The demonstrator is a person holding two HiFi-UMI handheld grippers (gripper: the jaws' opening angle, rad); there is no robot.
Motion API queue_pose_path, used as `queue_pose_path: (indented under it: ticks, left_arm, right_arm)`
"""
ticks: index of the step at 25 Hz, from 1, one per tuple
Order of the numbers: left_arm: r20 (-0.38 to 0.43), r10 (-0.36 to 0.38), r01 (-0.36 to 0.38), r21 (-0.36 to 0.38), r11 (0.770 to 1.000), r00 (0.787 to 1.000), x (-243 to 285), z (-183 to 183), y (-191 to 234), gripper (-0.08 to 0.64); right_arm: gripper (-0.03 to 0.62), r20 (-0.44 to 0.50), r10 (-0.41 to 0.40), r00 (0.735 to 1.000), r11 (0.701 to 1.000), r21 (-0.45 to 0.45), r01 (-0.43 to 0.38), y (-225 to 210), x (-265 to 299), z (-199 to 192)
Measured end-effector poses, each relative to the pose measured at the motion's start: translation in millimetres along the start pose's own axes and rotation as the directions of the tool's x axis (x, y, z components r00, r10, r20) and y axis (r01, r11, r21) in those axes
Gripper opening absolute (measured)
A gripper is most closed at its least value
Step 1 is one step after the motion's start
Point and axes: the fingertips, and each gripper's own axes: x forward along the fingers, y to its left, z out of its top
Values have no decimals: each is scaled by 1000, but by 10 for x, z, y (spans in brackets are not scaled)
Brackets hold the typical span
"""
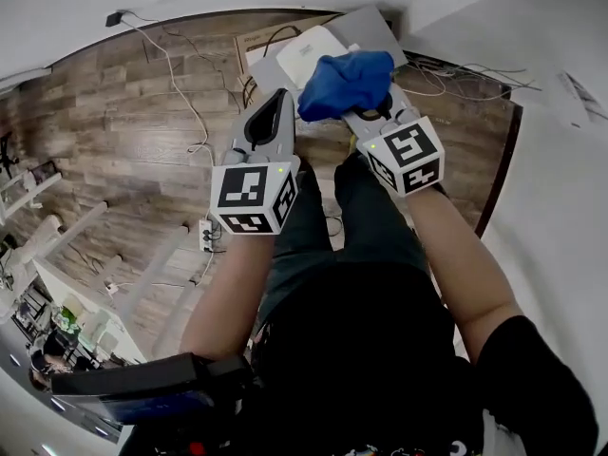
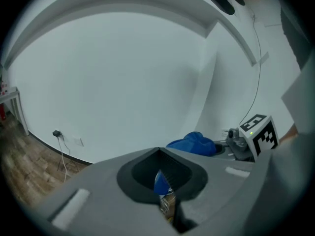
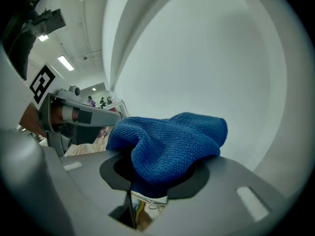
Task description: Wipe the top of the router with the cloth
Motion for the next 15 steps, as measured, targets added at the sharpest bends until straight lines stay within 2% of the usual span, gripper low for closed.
queue_pose_path:
  ticks: [4, 8, 11, 15]
  left_arm:
    - [-27, -57, 57, -6, 998, 998, 513, -390, 403, 0]
    - [-17, -78, 78, -12, 997, 997, 905, -722, 792, 0]
    - [4, -70, 70, -24, 997, 998, 1099, -940, 1040, 0]
    - [32, -48, 49, -36, 998, 998, 1407, -1168, 1315, 1]
  right_arm:
    - [163, -35, -53, 998, 994, 89, 56, -249, 701, -459]
    - [163, -67, -72, 995, 990, 115, 79, -525, 1318, -963]
    - [163, -82, -69, 994, 991, 110, 78, -670, 1665, -1296]
    - [163, -89, -46, 995, 998, 40, 50, -780, 2044, -1569]
